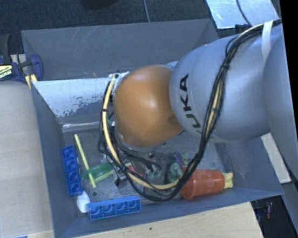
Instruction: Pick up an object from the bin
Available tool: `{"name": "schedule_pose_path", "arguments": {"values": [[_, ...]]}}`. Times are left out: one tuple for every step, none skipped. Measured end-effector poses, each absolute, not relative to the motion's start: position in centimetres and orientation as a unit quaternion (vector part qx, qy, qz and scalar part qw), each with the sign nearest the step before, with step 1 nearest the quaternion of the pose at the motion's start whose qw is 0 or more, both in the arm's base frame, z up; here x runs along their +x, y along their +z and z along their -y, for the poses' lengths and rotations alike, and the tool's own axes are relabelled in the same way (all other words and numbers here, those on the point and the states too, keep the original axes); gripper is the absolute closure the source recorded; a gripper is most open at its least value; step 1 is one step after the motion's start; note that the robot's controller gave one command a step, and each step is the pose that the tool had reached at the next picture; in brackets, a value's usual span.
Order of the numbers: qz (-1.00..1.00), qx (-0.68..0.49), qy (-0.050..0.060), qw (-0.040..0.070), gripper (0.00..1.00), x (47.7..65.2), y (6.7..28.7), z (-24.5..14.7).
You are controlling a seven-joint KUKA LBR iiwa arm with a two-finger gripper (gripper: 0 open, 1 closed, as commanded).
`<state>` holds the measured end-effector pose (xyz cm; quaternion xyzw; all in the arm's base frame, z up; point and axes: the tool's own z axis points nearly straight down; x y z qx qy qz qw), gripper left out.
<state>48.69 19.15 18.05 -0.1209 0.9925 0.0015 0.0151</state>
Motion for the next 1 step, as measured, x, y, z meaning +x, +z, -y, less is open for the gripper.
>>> {"name": "schedule_pose_path", "arguments": {"values": [[-0.993, -0.121, 0.002, 0.016, 1.00, 48.73, 21.83, -19.14]]}}
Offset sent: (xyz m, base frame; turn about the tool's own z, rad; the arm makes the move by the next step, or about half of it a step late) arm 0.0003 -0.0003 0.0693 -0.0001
